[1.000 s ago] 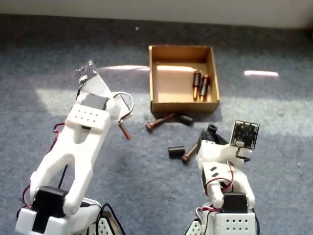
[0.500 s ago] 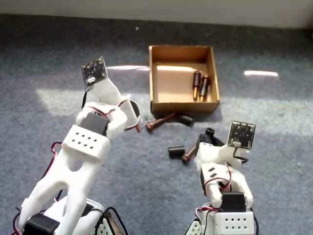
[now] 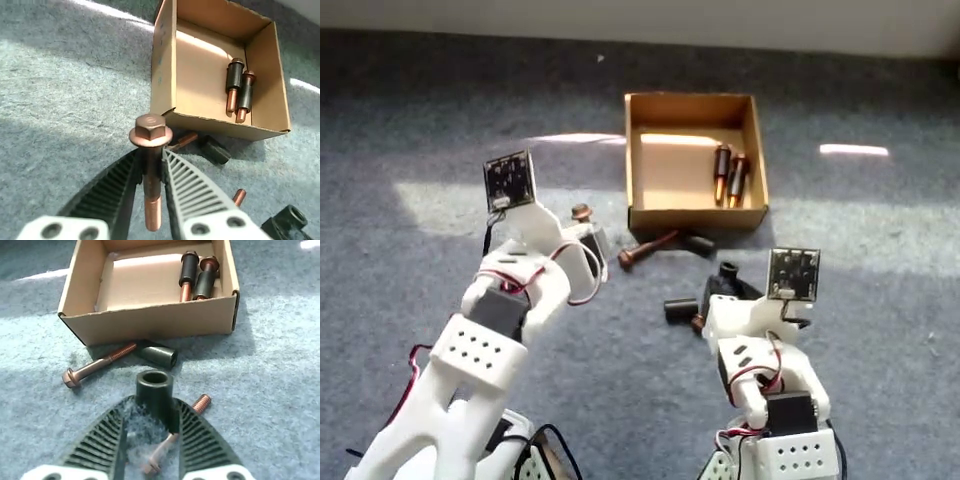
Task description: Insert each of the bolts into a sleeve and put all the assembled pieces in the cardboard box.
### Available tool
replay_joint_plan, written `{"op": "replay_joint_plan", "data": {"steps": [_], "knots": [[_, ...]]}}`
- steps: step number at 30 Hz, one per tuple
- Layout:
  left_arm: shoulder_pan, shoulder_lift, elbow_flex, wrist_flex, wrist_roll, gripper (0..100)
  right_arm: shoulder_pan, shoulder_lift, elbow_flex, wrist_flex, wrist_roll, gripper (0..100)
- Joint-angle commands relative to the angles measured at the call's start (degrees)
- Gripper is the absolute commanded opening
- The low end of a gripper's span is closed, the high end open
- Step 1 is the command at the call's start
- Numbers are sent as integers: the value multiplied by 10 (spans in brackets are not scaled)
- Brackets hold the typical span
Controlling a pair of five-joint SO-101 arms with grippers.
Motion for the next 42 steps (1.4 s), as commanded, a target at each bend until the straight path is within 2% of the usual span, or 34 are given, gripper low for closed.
{"op": "replay_joint_plan", "data": {"steps": [1, 3, 7, 10, 20, 27, 30, 34, 40, 42], "knots": [[8, -83, 12, -23, -22, 5, -12, -9, -8, -20, 8, 5], [10, -115, 23, -29, -30, 5, -20, -9, -4, -20, 20, 5], [7, -185, 71, -82, -55, 5, -83, -9, -4, -20, 67, 5], [7, -242, 115, -118, -69, 5, -109, -9, -4, -26, 71, 5], [12, -387, 196, -191, -89, 5, -124, -9, 61, -183, 75, 5], [16, -393, 199, -263, -89, 6, -182, -9, 111, -298, 91, 5], [55, -393, 200, -265, -135, 6, -191, -9, 128, -318, 124, 5], [114, -399, 224, -273, -204, 6, -196, -9, 135, -320, 126, 5], [121, -399, 262, -325, -231, 6, -223, -8, 135, -296, 128, 5], [121, -399, 265, -336, -244, 6, -221, -8, 135, -295, 149, 5]]}}
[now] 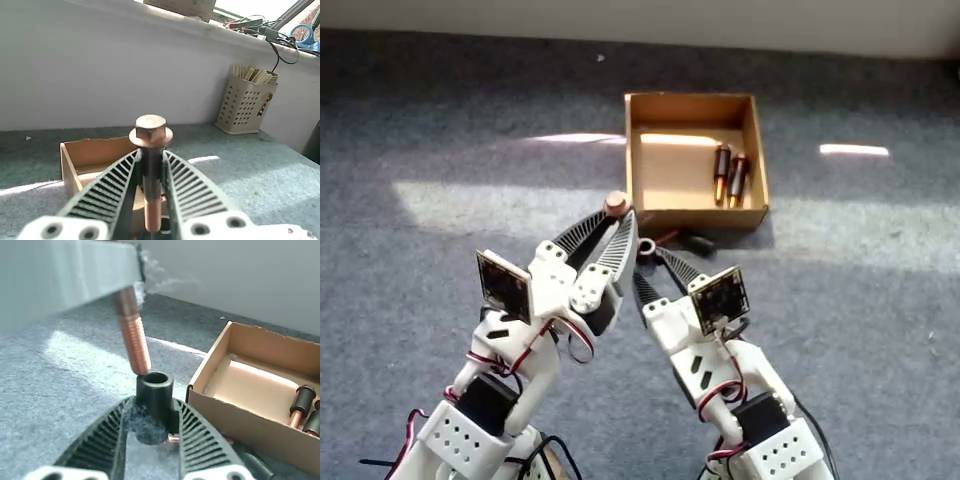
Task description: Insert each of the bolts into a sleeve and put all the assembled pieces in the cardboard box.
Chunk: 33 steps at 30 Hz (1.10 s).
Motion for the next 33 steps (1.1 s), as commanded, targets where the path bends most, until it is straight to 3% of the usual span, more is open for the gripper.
{"op": "replay_joint_plan", "data": {"steps": [1, 5, 27, 33], "knots": [[12, -11, -3, -38, -25, 6, -10, -7, 63, -1, 48, 5], [12, -11, -3, -37, -25, 6, -10, -6, 63, -1, 103, 5], [44, -11, 23, -34, -22, 6, -3, -7, 63, -1, 102, 5], [42, -11, 20, 7, -23, 7, 15, -7, 63, -4, 102, 5]]}}
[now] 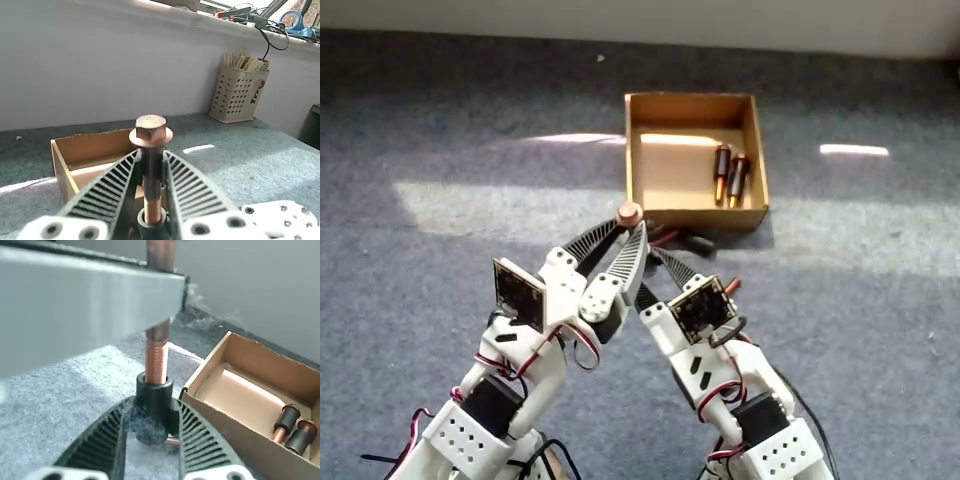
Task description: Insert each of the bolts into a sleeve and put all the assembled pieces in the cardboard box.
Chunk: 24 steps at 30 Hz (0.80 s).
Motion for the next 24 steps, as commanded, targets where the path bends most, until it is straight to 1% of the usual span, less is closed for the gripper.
{"op": "replay_joint_plan", "data": {"steps": [1, 5, 9, 11, 18, 21, 24], "knots": [[11, -7, -9, 25, -1, 7, 18, -7, 63, -4, 7, 5], [-7, -7, -17, 47, -2, 19, 18, -7, 63, -4, 7, 5], [-30, -7, -27, 89, 1, 139, 18, -7, 63, -4, 7, 5], [-40, -7, -26, 99, 1, 182, 19, -7, 63, -4, 7, 5], [-47, -7, -24, 111, -2, 178, 19, -7, 63, -4, 7, 5], [-51, -7, -32, 133, -2, 178, 20, -7, 63, -3, 7, 5], [-59, -7, -54, 172, -2, 179, 20, -7, 63, -3, 7, 5]]}}
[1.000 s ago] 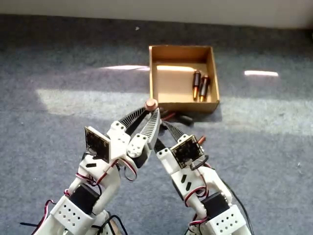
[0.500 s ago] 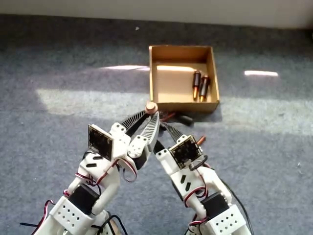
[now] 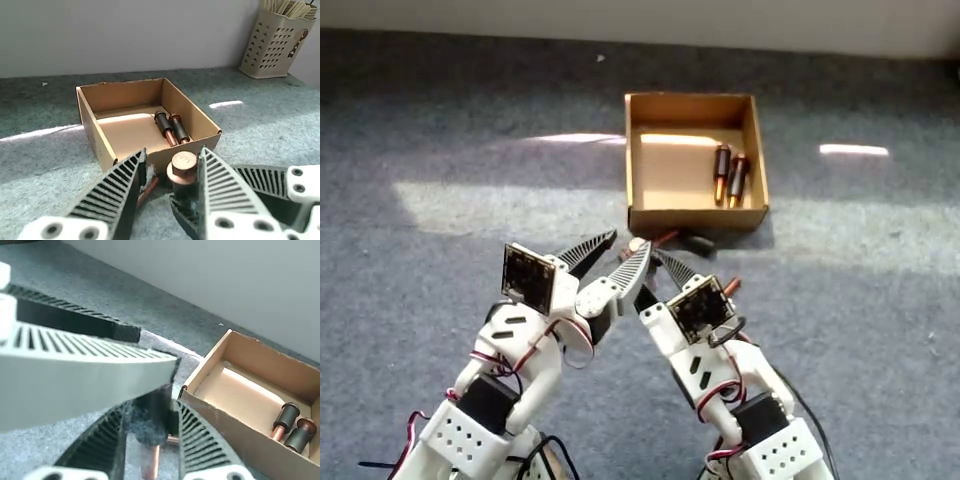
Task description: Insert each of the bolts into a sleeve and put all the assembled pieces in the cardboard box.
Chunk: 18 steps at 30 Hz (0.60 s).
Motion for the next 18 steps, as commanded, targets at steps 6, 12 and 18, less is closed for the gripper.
{"op": "replay_joint_plan", "data": {"steps": [6, 12, 18], "knots": [[-61, -7, -75, 79, -4, 175, 31, -7, 62, -1, 5, 5], [-124, -7, -72, 78, -5, 79, 74, -8, 62, 33, 4, 5], [-167, -7, -3, 77, -6, 8, 124, -8, 62, 59, 4, 5]]}}
